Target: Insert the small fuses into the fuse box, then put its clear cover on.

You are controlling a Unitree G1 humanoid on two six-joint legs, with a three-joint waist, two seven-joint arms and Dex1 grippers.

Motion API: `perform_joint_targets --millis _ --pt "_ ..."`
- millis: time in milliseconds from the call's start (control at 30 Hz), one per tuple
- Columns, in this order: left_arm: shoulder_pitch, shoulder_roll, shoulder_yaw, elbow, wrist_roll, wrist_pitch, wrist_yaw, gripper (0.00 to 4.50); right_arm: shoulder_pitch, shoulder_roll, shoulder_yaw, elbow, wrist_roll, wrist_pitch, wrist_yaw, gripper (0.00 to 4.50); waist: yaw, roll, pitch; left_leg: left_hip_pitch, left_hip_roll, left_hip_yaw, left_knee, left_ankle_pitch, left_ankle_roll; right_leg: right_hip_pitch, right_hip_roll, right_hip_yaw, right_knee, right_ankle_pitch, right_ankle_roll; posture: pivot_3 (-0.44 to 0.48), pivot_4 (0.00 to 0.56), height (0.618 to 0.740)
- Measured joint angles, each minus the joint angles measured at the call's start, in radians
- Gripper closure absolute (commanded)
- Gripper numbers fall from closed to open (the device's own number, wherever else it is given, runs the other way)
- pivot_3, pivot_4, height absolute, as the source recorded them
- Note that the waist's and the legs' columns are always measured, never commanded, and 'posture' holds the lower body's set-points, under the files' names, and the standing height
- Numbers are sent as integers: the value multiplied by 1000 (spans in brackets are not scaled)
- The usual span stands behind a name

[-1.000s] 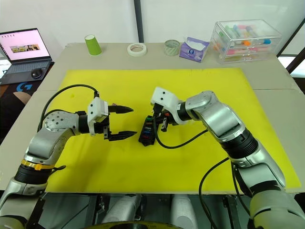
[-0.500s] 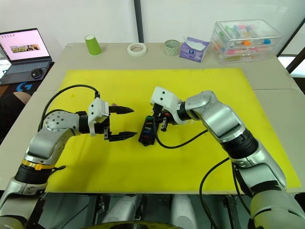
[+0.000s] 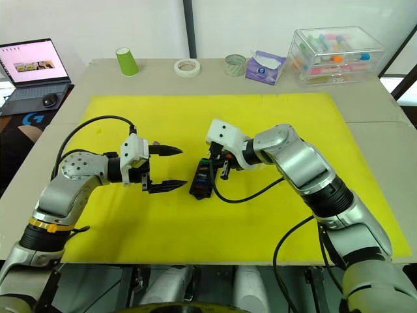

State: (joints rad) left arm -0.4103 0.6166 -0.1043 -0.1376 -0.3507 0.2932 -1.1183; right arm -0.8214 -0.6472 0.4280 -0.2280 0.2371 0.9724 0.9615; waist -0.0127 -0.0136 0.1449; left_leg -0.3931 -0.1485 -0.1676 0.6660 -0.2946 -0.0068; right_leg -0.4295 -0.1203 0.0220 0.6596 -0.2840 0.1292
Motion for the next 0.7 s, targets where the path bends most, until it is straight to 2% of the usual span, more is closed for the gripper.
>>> perform_joint_targets --millis 700 --pt "0 7 0 0 4 0 -12 14 22 9 -11 -1 24 27 -13 4500 0 0 0 0 0 0 0 0 0 0 0 0 0 0 0 0 150 740"
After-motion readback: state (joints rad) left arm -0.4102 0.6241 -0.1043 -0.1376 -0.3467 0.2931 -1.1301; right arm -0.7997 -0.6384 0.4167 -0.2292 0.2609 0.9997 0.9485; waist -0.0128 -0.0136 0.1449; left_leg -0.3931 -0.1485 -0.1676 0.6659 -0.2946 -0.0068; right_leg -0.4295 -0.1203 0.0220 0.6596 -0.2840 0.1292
